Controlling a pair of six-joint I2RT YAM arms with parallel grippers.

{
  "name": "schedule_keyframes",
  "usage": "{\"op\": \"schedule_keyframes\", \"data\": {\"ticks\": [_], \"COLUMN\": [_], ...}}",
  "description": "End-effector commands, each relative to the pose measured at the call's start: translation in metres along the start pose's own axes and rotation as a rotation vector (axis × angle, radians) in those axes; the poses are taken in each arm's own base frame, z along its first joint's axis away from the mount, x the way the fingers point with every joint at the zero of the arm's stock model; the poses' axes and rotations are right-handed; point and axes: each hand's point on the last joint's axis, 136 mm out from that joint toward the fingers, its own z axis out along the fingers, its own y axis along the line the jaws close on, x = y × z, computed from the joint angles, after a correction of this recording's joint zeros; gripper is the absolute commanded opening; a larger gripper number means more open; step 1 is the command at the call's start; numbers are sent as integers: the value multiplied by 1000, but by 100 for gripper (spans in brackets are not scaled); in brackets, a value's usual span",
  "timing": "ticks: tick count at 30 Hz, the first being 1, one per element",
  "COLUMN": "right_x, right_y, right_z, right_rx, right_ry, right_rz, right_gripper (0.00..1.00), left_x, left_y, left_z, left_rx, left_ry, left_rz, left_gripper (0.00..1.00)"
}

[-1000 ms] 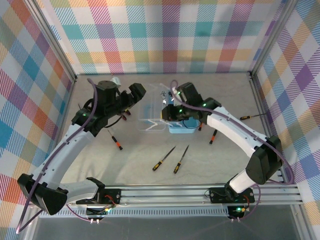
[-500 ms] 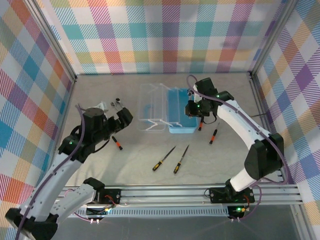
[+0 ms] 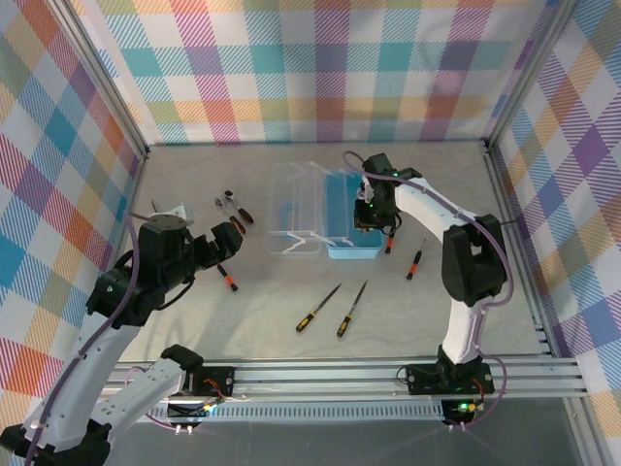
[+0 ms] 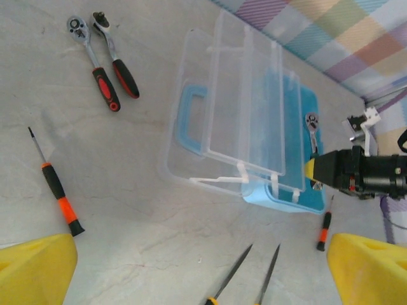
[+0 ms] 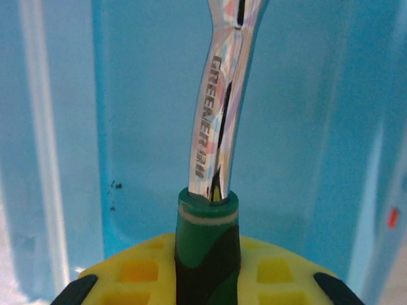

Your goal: Pack the tool kit

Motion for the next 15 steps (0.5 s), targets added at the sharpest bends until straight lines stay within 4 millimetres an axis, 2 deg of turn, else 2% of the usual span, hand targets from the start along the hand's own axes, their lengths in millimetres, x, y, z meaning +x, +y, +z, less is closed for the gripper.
{"op": "schedule_keyframes", "data": {"ticks": [1,9,12,15], "right_x": [-13,-23,-24,-24], "right_y": [1,-6,-10,-8], "right_z": [4,30,35,38], "right_rx": [4,31,32,15], "right_ry": [11,60,71,87], "right_rz": [-13,8,23,37], "right_gripper": [8,13,17,27], "left_x": [-7,1,-3,-4], "left_y": [-4,-4,1,-1], "left_z": [-2,14,12,11], "left_rx": [-5,-7,-35,-33], "left_ry": [3,40,24,26], "left_rz": [45,-5,-19,-19], "left_gripper": [100,100,100,100]}}
